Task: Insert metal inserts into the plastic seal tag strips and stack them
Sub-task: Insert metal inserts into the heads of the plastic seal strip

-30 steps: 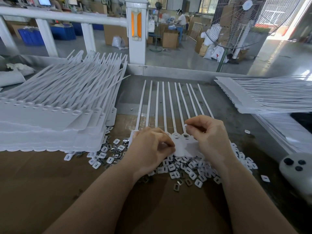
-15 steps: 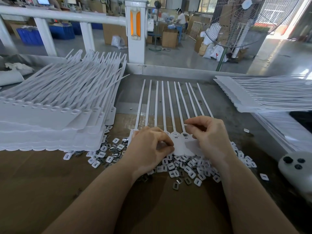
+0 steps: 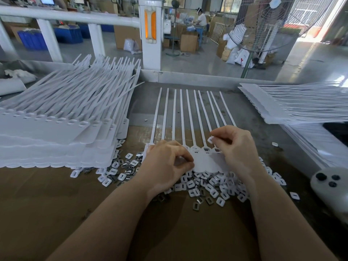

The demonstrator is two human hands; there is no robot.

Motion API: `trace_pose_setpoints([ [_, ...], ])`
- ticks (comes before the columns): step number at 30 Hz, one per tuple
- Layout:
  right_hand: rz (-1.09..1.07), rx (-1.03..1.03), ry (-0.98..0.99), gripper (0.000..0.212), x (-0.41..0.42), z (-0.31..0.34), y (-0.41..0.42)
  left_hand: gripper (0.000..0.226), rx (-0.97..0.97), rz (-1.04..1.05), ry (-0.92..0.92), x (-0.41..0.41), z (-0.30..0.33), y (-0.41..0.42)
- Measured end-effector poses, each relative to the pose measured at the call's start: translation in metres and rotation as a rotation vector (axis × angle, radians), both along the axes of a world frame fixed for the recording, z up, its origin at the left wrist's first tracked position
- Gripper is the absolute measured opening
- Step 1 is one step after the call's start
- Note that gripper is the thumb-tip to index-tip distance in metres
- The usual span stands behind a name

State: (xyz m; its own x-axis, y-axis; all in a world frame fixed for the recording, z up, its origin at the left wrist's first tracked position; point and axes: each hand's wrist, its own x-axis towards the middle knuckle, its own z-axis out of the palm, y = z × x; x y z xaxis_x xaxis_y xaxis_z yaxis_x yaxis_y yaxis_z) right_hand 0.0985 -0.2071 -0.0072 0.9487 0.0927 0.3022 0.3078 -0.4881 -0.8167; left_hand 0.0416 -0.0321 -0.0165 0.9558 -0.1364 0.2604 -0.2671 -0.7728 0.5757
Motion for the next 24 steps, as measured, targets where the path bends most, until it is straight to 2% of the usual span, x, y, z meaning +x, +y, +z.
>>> trace_pose_setpoints([
  [9,0.066,-0.233,-0.002,0.013,0.0048,-0.0026,0.0002,0.010,0.003,0.007,-0.001,0.0000,0.0003,-0.0005],
  [17,0.092,-0.296,0.045,0.011,0.0041,-0.0007,0.0014,0.009,0.001,0.013,-0.009,0.0007,-0.0006,-0.0006],
  [24,0.105,-0.455,-0.033,0.019,0.0009,0.0006,-0.0003,0.009,-0.004,0.013,-0.012,0.0010,-0.0009,-0.0002],
])
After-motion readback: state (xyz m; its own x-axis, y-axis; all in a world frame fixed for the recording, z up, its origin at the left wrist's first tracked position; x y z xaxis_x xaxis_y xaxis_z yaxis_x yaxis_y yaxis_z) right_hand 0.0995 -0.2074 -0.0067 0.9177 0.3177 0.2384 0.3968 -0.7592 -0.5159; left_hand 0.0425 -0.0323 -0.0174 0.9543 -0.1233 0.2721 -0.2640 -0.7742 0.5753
